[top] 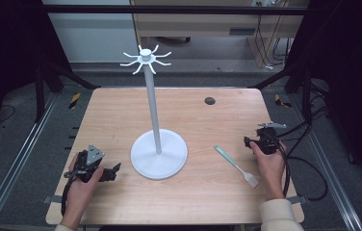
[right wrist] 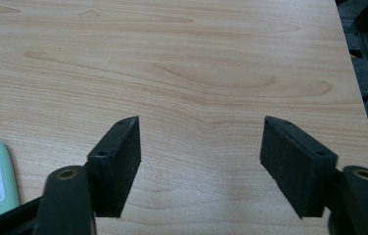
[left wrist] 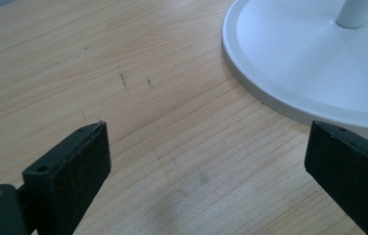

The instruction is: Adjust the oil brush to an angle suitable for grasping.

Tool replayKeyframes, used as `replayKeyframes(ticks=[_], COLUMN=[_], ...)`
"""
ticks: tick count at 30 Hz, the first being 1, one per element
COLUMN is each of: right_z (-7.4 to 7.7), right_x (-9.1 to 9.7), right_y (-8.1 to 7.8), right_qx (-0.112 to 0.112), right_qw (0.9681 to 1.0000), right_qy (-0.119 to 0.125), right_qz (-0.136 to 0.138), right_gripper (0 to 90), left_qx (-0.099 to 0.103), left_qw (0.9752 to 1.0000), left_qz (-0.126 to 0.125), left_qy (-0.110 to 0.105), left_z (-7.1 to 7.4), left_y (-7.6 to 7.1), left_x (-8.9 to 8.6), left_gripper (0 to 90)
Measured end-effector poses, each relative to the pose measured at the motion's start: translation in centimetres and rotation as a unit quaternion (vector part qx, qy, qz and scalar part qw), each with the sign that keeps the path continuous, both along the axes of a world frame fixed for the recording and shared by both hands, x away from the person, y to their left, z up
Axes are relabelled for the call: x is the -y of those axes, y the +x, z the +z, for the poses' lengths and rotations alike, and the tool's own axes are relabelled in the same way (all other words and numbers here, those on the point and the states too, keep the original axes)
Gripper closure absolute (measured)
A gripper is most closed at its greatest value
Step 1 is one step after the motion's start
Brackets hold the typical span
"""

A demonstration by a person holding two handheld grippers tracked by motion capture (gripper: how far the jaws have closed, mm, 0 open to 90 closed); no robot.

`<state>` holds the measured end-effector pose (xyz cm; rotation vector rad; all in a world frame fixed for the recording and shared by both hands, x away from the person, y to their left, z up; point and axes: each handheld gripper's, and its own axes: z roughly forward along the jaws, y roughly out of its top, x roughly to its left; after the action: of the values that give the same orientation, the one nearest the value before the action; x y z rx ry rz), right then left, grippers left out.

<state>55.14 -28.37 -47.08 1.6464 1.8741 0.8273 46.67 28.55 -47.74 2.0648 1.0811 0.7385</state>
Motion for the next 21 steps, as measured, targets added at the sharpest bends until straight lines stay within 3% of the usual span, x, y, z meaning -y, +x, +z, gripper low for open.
replayKeyframes(ticks=[6,7,21], right_z=[0.0,0.1,0.1], right_x=[-1.1,-1.6,-3.9], right_y=[0.0,-0.1,-0.4], right_qx=[0.0,0.001,-0.005], right_qw=[0.9995,0.9991,0.9946], right_qy=[-0.025,-0.031,-0.054], right_qz=[0.02,0.029,0.088], right_gripper=[43.8,49.1,78.8], left_qx=[0.001,0.001,0.001], left_qw=[1.0,1.0,1.0], left_qz=[0.0,0.0,0.0], left_qy=[0.001,0.001,0.002], left_z=[0.1,0.0,0.0], left_y=[0.0,0.0,0.0], left_x=[0.0,0.0,0.1], left_gripper=[2.9,2.9,2.9])
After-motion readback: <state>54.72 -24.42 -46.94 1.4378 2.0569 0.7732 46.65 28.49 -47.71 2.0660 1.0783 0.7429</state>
